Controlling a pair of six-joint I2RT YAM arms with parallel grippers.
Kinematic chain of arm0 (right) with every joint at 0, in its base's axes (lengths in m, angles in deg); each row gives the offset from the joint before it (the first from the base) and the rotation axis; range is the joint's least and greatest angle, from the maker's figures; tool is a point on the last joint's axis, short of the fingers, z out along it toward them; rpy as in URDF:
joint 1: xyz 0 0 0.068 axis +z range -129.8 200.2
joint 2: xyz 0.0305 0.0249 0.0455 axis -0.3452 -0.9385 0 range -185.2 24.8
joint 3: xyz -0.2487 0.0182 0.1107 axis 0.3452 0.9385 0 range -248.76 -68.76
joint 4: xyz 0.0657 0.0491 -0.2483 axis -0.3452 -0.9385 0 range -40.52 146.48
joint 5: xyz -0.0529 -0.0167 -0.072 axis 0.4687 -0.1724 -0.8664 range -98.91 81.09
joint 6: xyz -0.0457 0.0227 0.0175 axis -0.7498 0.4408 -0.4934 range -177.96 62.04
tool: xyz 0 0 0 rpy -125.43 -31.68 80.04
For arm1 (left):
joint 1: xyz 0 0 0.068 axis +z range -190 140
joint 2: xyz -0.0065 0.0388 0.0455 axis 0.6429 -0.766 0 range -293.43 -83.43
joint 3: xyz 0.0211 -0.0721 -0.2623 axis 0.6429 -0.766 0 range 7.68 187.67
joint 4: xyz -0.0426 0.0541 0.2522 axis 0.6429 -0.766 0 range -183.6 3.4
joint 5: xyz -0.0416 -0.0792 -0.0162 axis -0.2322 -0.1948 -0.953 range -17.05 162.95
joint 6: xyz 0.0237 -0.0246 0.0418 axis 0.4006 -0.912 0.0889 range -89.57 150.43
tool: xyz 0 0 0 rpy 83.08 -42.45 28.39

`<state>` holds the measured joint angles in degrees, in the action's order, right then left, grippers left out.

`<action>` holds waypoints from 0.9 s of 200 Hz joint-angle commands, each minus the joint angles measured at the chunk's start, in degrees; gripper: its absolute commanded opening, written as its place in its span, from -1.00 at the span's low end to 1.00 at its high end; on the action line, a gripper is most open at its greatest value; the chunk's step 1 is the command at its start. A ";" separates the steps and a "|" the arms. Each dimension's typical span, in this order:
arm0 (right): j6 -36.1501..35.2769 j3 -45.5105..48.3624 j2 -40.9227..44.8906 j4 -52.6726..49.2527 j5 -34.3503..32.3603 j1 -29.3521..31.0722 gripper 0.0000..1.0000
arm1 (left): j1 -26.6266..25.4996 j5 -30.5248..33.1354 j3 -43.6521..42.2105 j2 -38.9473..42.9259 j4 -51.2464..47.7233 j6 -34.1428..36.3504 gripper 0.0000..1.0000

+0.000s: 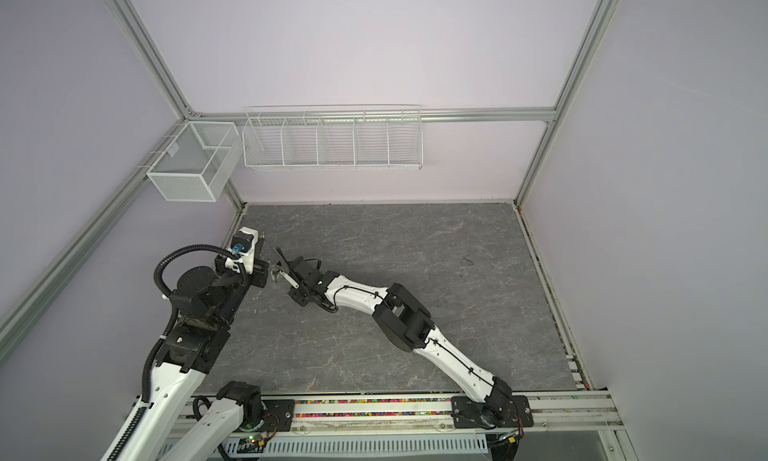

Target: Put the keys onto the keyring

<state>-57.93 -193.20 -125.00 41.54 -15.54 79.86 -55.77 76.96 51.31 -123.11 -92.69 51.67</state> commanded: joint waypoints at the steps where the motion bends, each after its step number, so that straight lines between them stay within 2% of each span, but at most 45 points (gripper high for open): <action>1: 0.43 1.64 -3.35 -7.49 0.07 -0.29 -0.29 | 0.13 -0.50 -0.45 0.22 1.69 -0.75 -1.00; 62: 1.80 -11.86 -10.16 -13.07 1.91 -0.36 -0.25 | 0.14 -0.56 0.10 -0.13 1.67 -0.67 -1.00; 139: 4.26 -22.32 -15.09 -19.70 -0.05 -0.41 -0.50 | 0.20 -0.76 0.65 -0.25 0.80 -1.26 -1.00; 180: 3.46 -22.39 -14.75 -22.02 1.76 -0.48 -0.67 | 0.12 0.21 -0.08 1.32 0.27 -1.60 -1.00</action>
<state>-54.48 -216.83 -136.65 28.69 -15.06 79.55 -55.75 77.09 51.27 -123.20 -92.71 51.40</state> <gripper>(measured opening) 0.181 0.049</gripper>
